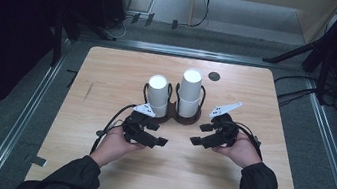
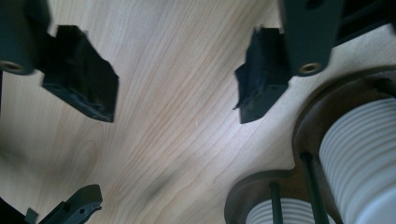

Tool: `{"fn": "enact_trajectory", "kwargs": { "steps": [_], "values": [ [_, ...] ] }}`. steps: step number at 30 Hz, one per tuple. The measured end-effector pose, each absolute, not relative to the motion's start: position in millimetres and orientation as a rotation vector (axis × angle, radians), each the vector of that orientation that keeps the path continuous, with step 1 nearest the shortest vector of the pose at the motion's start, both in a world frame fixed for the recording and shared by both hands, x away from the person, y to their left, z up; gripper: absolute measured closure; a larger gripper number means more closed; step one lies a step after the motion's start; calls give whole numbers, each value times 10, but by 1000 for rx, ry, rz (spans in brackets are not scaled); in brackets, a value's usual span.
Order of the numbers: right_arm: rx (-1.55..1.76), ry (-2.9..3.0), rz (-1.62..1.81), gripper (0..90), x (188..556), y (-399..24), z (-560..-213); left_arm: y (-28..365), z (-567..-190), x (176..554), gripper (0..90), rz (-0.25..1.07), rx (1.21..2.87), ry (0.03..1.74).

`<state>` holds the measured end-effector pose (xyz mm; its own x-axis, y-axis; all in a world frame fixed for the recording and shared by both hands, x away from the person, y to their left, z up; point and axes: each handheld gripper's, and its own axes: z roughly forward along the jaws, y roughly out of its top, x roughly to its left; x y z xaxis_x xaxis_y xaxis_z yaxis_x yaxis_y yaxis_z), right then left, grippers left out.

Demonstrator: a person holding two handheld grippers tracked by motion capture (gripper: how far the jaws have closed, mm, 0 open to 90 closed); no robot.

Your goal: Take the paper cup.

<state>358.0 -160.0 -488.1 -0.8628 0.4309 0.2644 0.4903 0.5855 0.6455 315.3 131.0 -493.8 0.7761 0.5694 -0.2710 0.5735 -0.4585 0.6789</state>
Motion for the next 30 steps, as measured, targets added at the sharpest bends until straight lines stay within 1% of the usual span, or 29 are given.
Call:
{"fn": "enact_trajectory", "kwargs": {
  "steps": [4, 7, 14, 16, 17, 18, 20, 30],
  "values": [
    [-812, -2737, -1165, 334, 3548, -1631, -4870, 1298, -4921, 3161, 325, 0, 2152, 837],
    [-821, -2748, -1145, 353, 3514, -1671, -4876, 1275, -4904, 3191, 335, -26, 2162, 830],
    [-836, -2768, -1144, 352, 3485, -1718, -4864, 1214, -4882, 3205, 352, -32, 2182, 815],
    [-855, -2767, -1151, 352, 3477, -1739, -4860, 1199, -4876, 3208, 384, -39, 2185, 813],
    [-860, -2769, -1156, 352, 3473, -1746, -4858, 1192, -4868, 3212, 414, -71, 2175, 797],
    [-864, -2771, -1159, 353, 3471, -1753, -4854, 1192, -4868, 3212, 422, -71, 2175, 797],
    [-868, -2763, -1172, 359, 3465, -1769, -4842, 1176, -4855, 3204, 426, -58, 2176, 791],
    [-881, -2774, -1189, 371, 3446, -1785, -4807, 1149, -4829, 3218, 442, -73, 2176, 786]
  ]
}}
